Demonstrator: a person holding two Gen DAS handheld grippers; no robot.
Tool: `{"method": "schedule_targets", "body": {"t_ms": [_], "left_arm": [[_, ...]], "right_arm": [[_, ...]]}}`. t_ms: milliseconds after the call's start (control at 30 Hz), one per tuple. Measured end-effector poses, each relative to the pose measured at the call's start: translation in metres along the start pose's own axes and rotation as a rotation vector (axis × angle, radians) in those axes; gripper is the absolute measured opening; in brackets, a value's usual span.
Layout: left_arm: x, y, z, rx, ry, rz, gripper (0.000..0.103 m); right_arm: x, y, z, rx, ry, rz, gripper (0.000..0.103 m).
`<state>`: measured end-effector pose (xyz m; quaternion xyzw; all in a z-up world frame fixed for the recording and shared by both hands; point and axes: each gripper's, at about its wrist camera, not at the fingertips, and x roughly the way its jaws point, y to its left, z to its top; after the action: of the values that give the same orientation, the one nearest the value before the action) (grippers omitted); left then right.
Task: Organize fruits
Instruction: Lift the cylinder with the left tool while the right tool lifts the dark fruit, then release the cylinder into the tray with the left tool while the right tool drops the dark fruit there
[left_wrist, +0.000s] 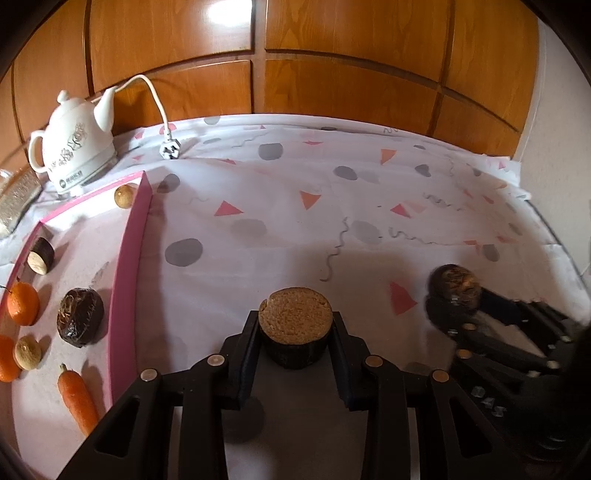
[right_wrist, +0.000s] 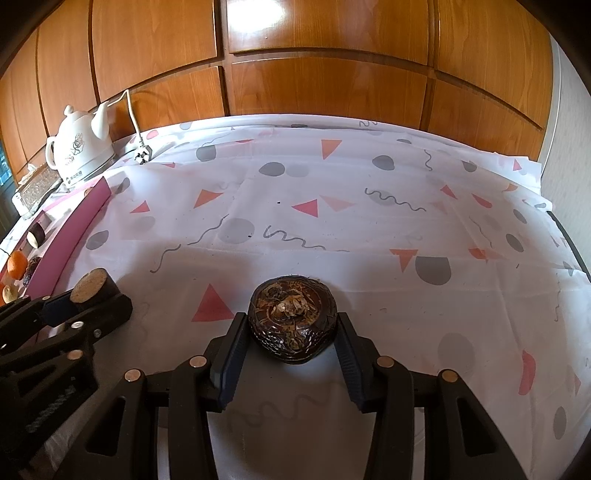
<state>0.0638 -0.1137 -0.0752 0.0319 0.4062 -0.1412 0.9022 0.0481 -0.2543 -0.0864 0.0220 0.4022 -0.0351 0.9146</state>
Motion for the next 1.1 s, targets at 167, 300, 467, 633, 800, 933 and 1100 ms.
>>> {"method": "schedule_targets", "body": {"t_ms": [167,300,467,633,800,933,1100], "left_arm": [[-0.025,-0.005,0.006,0.023,-0.028,-0.067,0.035],[-0.043,0.001,0.009,0.016,-0.043,-0.092,0.035],[-0.066,0.030,0.010,-0.053,-0.065,-0.082,0.035],[-0.079,0.070,0.010,-0.137,-0.086,-0.027,0.035],[-0.084,0.116,0.003,-0.236,-0.086,0.040,0.035],[-0.089,0.150,-0.006,-0.304,-0.091,0.088,0.035],[-0.094,0.177,-0.012,-0.367,-0.100,0.129,0.035]], "right_arm": [[-0.001,0.001,0.001,-0.007,0.006,-0.007,0.047],[-0.001,0.006,0.003,-0.035,0.019,-0.026,0.046],[-0.008,0.010,0.011,-0.044,0.032,-0.021,0.046],[-0.023,0.034,0.019,-0.084,-0.003,0.052,0.046],[-0.029,0.065,0.024,-0.127,0.015,0.182,0.046],[-0.035,0.093,0.029,-0.186,0.016,0.283,0.046],[-0.036,0.134,0.034,-0.253,0.043,0.395,0.046]]}}
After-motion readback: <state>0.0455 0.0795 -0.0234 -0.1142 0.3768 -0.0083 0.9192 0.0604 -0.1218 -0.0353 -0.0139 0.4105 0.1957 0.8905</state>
